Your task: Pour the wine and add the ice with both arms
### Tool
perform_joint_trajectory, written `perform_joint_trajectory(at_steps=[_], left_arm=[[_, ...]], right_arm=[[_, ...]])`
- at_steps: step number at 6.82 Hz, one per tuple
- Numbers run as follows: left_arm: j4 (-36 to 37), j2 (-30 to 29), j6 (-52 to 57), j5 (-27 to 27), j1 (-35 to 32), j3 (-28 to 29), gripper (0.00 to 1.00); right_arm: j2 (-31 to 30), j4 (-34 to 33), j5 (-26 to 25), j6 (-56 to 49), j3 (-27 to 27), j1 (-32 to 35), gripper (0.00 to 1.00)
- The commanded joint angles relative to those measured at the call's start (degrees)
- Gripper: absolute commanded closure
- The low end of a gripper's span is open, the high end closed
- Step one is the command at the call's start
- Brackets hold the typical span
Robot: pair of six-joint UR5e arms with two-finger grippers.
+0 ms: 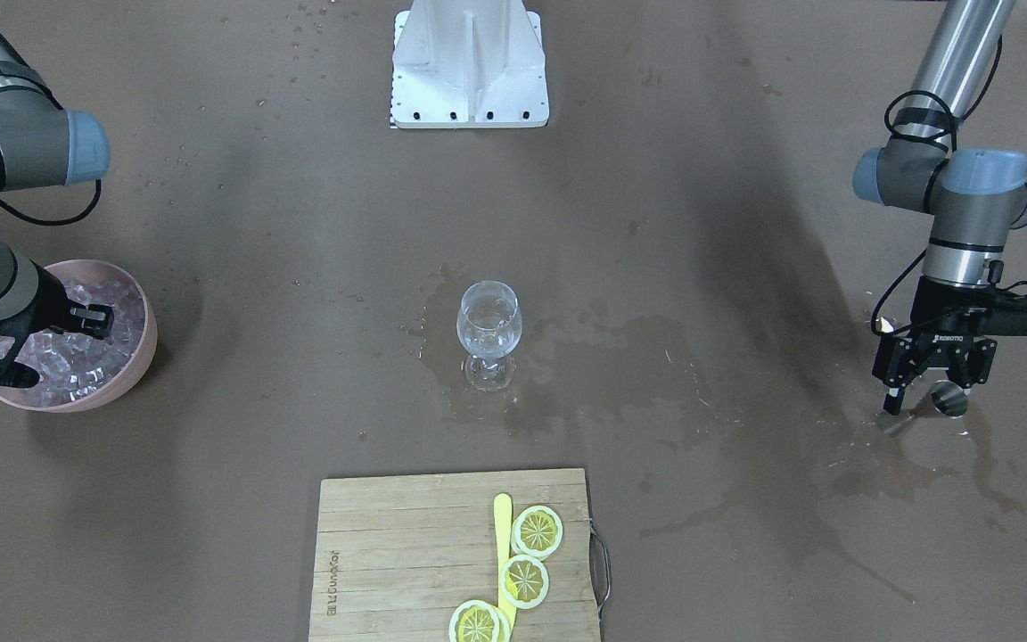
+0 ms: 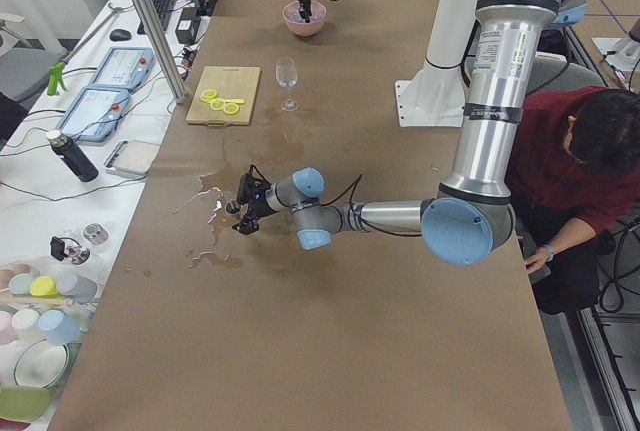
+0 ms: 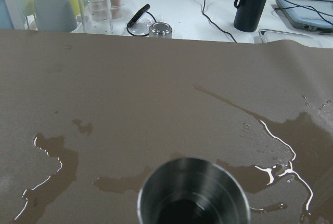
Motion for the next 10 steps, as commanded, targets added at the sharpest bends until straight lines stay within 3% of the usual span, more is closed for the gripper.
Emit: perform_joint_trajectory(at_steps=[1,3,7,10], left_arm=[[-0.1,0.0,0.0,1.2,0.1,0.8,0.11],[-0.1,-0.3,0.0,1.3,0.2,0.9,0.15],[0.3,-0.7,0.1,3.4,1.6,1.1,0.3],[0.2,-0.7,2.0,3.3,1.6,1.1,0.38]], right_arm=[[0.0,-0.1,-0.6,0.1,0.0,0.1,0.55],[0.0,-0.1,-1.1,1.0,-0.3,0.0,0.62],[0.0,-0.1,-1.5,2.0,-0.2,0.0,0.7],[0.5,-0.1,-2.3,2.6,0.5,0.0,0.7]])
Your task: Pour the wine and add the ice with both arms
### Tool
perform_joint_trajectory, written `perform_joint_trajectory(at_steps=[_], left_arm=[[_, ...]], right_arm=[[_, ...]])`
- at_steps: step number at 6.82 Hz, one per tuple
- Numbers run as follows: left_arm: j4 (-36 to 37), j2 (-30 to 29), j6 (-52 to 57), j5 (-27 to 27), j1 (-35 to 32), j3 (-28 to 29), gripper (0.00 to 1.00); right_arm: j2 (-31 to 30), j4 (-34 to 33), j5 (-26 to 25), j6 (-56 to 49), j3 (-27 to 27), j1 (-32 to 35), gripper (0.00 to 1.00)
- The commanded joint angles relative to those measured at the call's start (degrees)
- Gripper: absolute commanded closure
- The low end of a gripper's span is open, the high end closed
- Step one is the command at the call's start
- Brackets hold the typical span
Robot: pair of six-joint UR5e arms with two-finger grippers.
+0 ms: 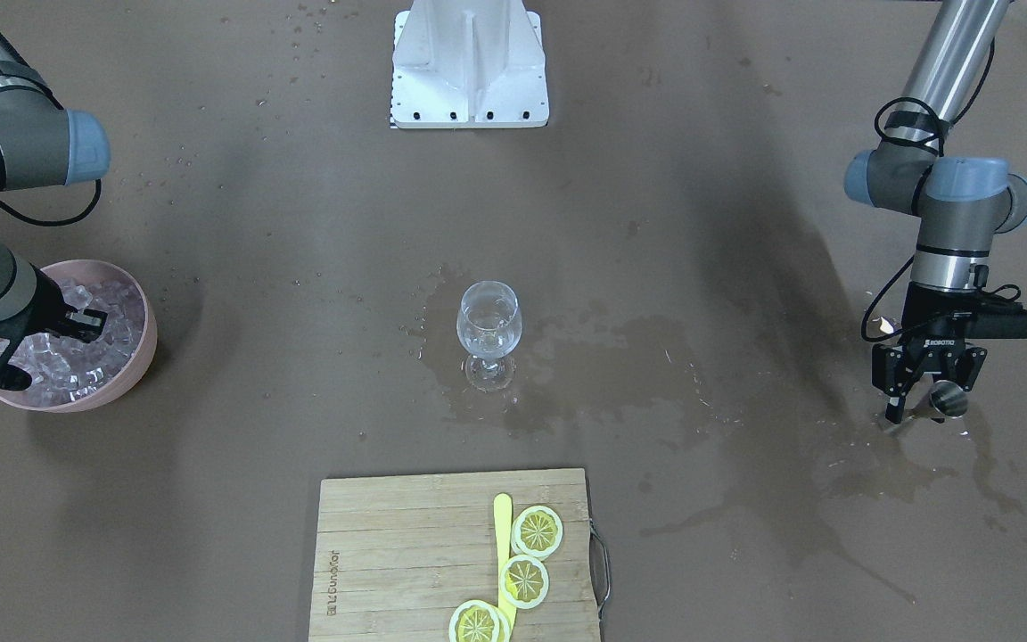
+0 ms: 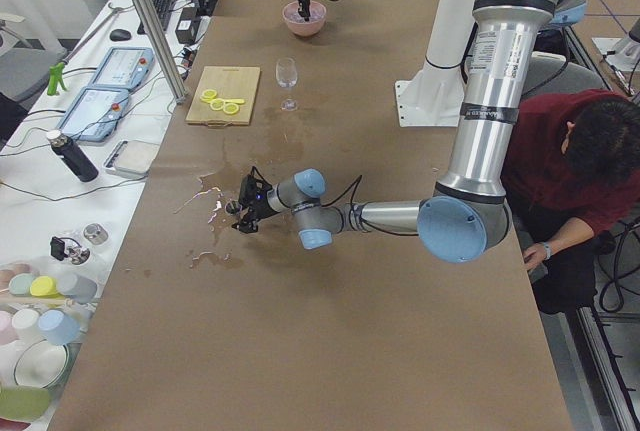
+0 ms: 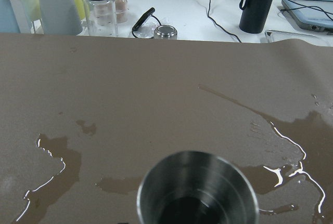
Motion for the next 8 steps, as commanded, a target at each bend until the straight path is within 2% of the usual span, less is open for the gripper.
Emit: perform_joint_trajectory(at_steps=[1,5,8], left_arm=[[-0.1,0.0,2.3,0.0,0.0,0.1,0.4],[0.1,-0.1,2.4,1.4,0.0,0.8,0.45],[0.1,-0.1,2.4,1.6,0.1,0.8,0.55]], right_arm=[[0.3,-0.1,-1.5,0.4,0.5,0.2,0.7],[0.2,-0.2,-1.9,0.4,5.6,3.8,0.7],[0.2,-0.2,-1.9,0.3,7.0,6.6,0.71]])
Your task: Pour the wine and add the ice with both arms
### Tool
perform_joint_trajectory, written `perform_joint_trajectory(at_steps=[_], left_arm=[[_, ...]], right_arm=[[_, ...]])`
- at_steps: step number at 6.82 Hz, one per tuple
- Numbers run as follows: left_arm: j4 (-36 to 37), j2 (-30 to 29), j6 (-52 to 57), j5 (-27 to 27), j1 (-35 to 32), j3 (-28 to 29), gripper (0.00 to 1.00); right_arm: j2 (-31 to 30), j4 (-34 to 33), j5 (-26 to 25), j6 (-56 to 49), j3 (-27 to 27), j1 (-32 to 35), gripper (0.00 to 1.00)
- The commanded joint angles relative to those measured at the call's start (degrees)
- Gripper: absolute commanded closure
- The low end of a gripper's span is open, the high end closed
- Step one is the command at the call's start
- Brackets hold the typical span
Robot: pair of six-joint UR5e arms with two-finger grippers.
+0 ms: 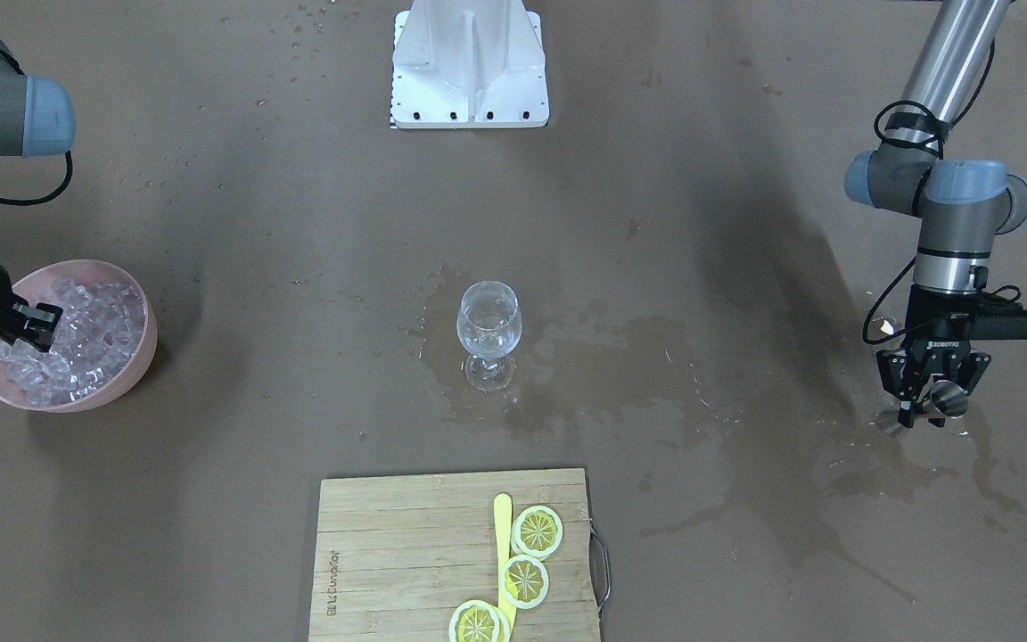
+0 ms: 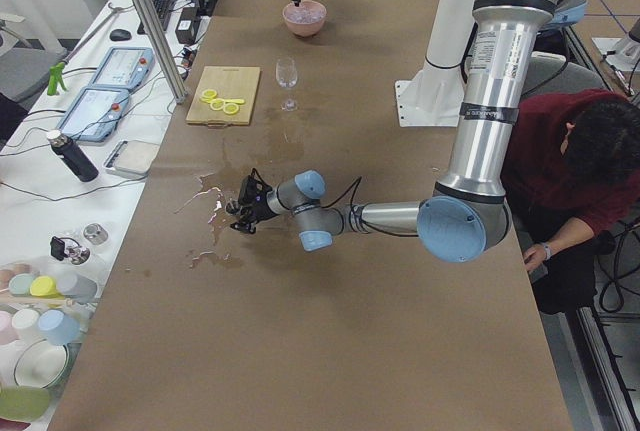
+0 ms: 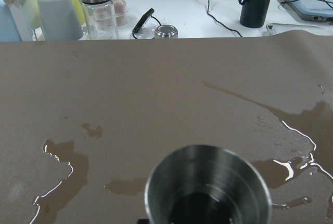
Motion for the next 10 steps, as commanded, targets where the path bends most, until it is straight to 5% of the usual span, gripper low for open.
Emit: perform_joint_trajectory(at_steps=[1,10], left_arm=[[0.0,-0.1,0.0,0.0,0.0,-0.1,0.59],[-0.3,-1.4,0.9,-0.2,-0.1,-1.2,1.0]], right_arm=[[0.0,0.0,0.0,0.0,1.4,2.0,0.72],[0.6,-0.1,1.1,0.0,4.9,3.5,0.74]])
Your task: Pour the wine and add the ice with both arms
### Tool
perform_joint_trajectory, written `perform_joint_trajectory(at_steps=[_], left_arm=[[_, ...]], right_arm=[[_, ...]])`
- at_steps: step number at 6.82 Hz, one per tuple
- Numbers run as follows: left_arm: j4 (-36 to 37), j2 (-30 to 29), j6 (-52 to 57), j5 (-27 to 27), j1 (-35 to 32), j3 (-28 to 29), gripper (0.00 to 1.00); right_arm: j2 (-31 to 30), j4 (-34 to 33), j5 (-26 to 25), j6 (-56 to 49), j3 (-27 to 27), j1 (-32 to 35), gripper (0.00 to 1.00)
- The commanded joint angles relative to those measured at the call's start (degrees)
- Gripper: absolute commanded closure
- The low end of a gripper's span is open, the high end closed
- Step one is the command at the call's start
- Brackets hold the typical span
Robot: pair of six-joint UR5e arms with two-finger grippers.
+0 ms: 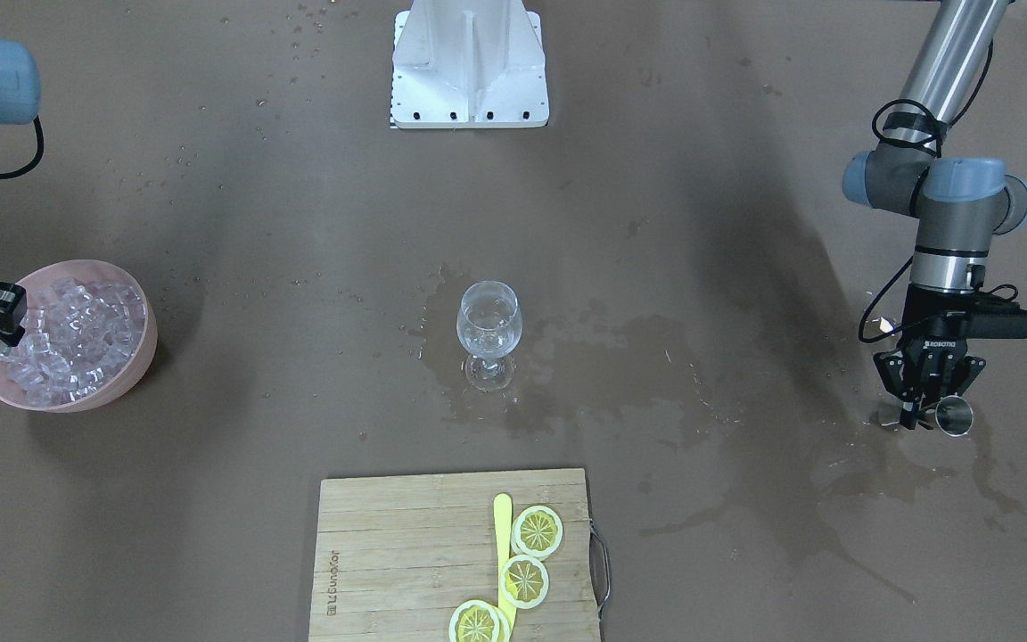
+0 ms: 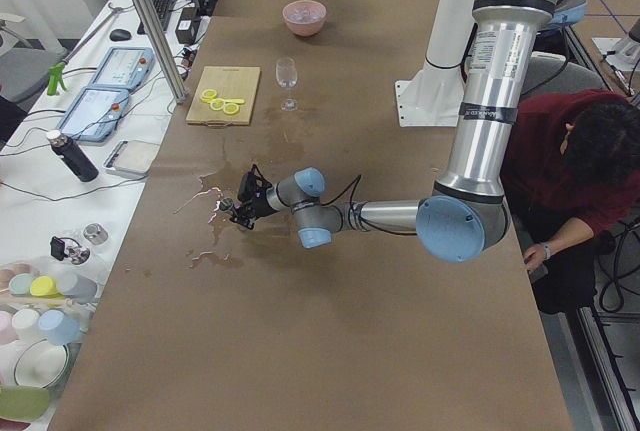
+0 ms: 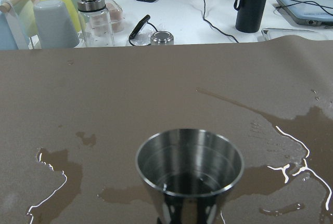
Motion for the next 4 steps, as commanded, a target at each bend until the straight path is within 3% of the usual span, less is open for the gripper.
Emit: perform_joint_trajectory(at_steps=[1,4], left_arm=[[0.0,-1.8,-0.1,-0.1,-0.1,-1.2,1.0],[0.1,-7.1,-0.3,-0.3,-0.2,-2.9,1.0]], right_arm=[[0.4,0.0,0.0,0.0,0.1,0.3,0.74],[0.0,0.1,-0.4,-0.3,1.6,1.5,0.74]])
